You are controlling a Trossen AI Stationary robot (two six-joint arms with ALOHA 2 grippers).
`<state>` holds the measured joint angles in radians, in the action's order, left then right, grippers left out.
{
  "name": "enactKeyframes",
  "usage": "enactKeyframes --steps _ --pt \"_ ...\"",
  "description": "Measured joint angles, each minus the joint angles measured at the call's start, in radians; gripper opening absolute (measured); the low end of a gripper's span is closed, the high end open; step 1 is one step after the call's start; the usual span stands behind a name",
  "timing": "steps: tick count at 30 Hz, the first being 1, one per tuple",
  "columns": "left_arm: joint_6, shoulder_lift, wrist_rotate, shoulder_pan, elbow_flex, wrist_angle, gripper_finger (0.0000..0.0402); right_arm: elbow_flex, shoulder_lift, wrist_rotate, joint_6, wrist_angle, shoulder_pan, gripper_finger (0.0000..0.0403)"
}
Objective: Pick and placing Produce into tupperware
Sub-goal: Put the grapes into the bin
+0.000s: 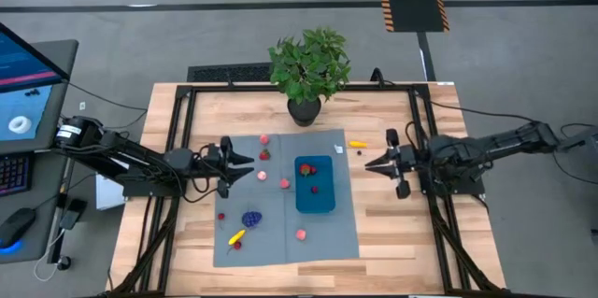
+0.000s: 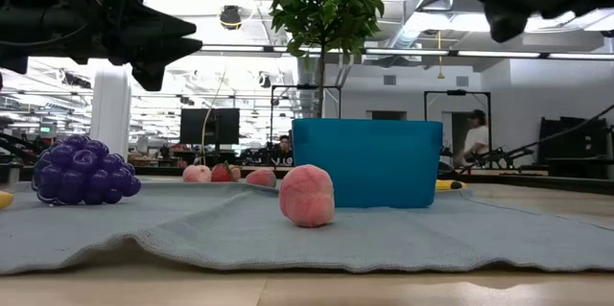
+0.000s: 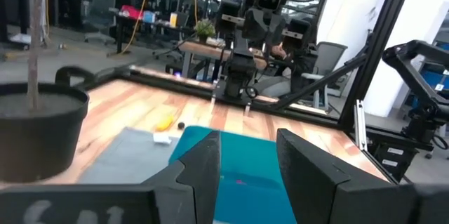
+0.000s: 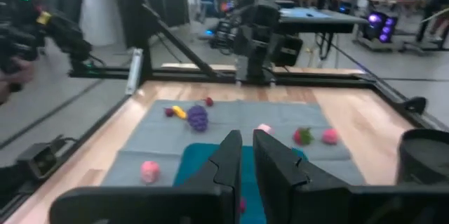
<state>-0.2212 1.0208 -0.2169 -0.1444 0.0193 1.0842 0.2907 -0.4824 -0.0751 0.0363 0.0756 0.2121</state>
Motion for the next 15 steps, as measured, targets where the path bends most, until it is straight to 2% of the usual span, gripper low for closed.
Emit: enactKeyframes --steps 8,15 --pt "-0.011 0.000 -0.017 0.000 0.000 -0.039 0.0130 -0.128 0.125 0.000 0.023 0.039 0.078 0.0060" --pt "-0.008 0.000 -0.017 0.000 0.000 -0.039 0.0130 -0.155 0.135 0.000 0.023 0.046 0.121 0.0060"
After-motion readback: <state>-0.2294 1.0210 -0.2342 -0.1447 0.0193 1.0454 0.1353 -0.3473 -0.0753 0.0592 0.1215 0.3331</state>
